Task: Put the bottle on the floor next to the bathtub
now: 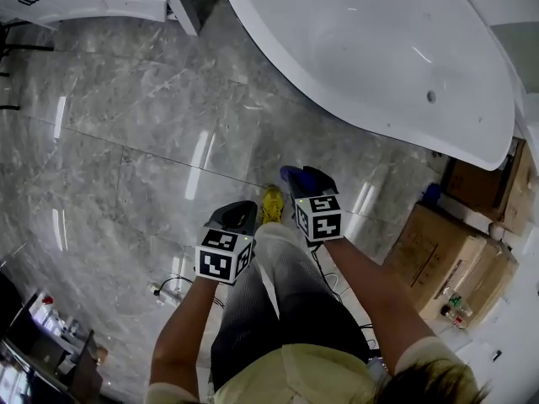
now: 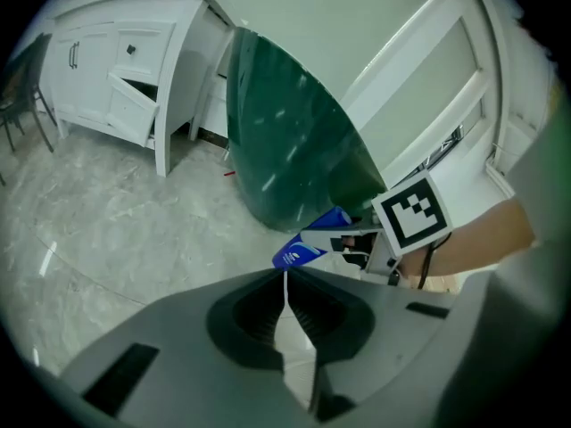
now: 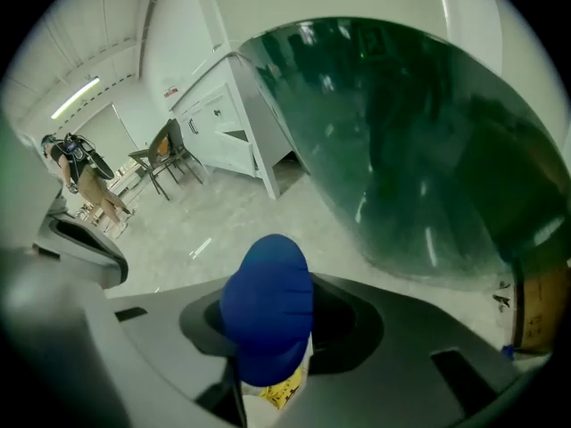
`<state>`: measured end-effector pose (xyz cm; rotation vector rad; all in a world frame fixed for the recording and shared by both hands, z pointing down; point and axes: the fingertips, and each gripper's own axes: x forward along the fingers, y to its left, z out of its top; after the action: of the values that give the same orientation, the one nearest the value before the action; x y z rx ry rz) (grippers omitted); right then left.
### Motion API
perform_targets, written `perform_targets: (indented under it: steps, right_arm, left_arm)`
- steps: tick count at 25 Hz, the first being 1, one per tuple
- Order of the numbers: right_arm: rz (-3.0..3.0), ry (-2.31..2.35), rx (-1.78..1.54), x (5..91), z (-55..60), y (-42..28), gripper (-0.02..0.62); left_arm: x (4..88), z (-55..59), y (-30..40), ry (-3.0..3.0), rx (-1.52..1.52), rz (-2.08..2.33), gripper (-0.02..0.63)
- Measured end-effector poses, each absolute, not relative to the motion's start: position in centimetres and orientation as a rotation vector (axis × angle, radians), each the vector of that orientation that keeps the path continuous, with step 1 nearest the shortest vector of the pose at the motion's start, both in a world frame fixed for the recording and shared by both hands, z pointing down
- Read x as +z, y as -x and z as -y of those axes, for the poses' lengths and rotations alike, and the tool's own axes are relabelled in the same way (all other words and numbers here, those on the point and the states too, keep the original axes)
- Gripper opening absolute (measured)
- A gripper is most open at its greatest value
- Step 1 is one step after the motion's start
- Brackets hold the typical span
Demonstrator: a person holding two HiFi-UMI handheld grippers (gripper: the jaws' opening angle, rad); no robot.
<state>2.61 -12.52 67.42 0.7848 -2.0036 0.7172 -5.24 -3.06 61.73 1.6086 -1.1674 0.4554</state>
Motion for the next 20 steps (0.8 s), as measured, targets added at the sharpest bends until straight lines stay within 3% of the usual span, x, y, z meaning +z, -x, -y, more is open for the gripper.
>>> perform_targets:
  steps: [20]
  right_arm:
    - [1.929,-0.840,0.575,86.8,16.6,-1.9,0.169]
  left_arm:
    - [80.4,4.0,6.6,-1.576,0.549,1.165,0.064]
